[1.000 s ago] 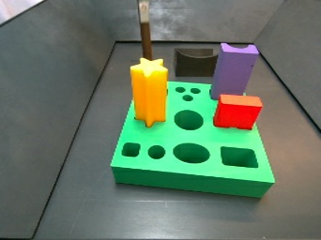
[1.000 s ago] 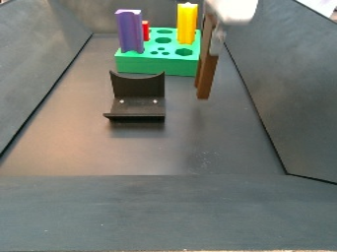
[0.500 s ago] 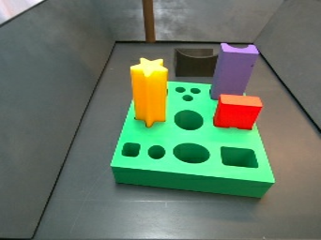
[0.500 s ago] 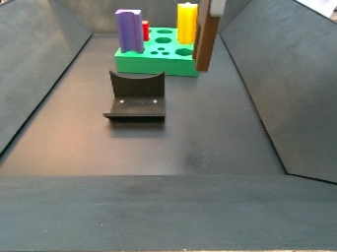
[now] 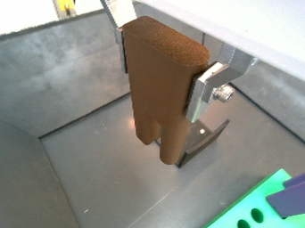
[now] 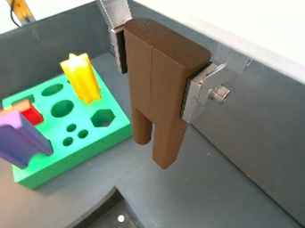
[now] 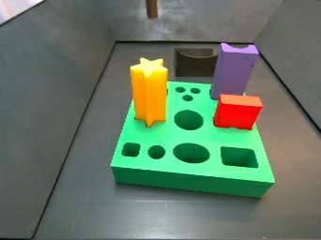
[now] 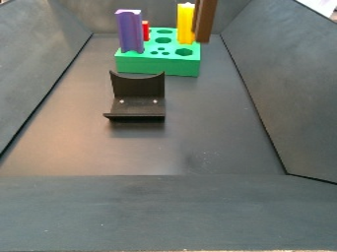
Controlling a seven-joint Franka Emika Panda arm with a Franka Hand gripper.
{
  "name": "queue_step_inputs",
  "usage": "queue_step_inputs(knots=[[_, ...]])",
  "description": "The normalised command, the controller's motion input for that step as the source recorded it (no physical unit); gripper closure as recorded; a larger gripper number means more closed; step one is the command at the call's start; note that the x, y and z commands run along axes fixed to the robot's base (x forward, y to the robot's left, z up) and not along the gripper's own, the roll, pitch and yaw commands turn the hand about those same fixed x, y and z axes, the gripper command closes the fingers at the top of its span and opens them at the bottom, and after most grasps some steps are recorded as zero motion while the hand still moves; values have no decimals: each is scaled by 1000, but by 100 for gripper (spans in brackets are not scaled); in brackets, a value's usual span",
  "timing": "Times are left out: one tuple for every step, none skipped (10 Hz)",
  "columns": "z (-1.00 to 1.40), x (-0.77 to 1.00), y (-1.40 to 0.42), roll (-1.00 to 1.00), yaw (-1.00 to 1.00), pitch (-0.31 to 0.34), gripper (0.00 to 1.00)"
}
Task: Pick up the square-circle object. Move up. Rotate the square-circle object. Move to above the board. Insert the square-circle object.
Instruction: Move to above the board.
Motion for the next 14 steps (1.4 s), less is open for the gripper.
queue_step_inputs(knots=[[720, 39, -18, -67, 6, 84, 100], [609, 32, -14, -63, 6, 84, 100], [446, 24, -8, -58, 8, 83, 100], [229, 17, -1, -52, 8, 86, 100], [-42, 43, -1000, 62, 1000, 80, 100], [-56, 46, -1000, 64, 1000, 77, 100], [-56, 46, -1000, 72, 1000, 78, 100], [-60, 50, -1000, 64, 1000, 79, 100], [-58, 61, -1000, 62, 1000, 81, 100], [-59, 71, -1000, 60, 1000, 85, 100], [-59, 87, -1000, 59, 1000, 89, 100], [-56, 103, -1000, 58, 1000, 93, 100], [-55, 127, -1000, 60, 1000, 100, 100], [-48, 154, -978, 64, 1000, 106, 100]])
